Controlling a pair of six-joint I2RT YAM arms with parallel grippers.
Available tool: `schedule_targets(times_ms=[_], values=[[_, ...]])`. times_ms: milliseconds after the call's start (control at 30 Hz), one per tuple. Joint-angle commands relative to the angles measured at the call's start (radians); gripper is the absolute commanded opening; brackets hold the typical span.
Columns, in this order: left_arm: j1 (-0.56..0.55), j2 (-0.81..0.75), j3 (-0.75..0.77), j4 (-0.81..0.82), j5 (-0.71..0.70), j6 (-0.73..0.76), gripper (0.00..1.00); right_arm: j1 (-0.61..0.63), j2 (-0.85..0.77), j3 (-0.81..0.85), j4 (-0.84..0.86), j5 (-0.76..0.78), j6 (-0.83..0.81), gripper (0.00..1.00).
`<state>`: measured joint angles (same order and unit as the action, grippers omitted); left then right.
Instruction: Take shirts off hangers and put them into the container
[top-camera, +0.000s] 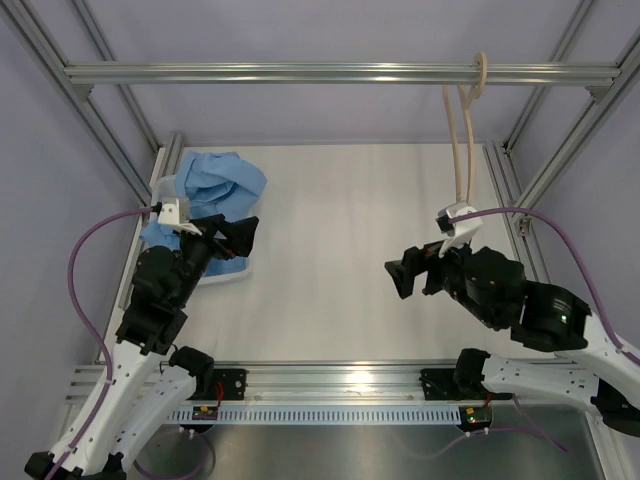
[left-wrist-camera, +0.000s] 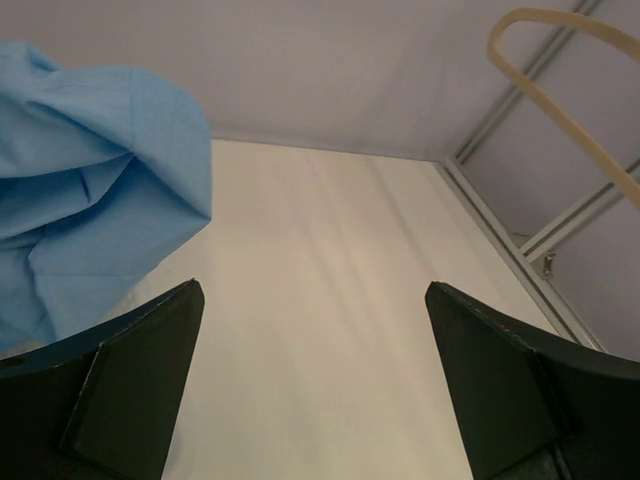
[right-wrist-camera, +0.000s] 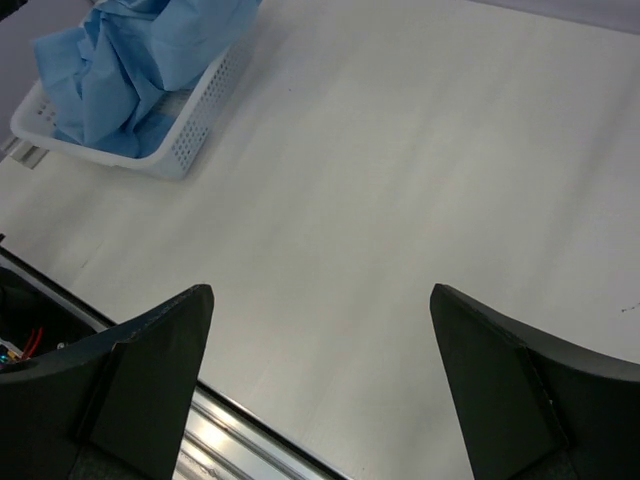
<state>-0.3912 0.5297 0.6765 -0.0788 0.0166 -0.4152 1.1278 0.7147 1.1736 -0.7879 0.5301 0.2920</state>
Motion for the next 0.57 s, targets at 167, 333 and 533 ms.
schedule_targets(times_ms=[167,333,533], values=[[-0.009,0.093,0.077,-0.13,-0.179,0.013,0.99,0.007,0.129,-0.054,0.133,0.091,0.085,0.99],[-0.009,0.056,0.063,-0.144,-0.205,0.033,0.99,0.007,0.149,-0.095,0.151,0.077,0.133,1.0],[-0.009,0.052,0.048,-0.151,-0.254,0.045,0.99,0.007,0.115,-0.114,0.165,0.106,0.144,0.99]])
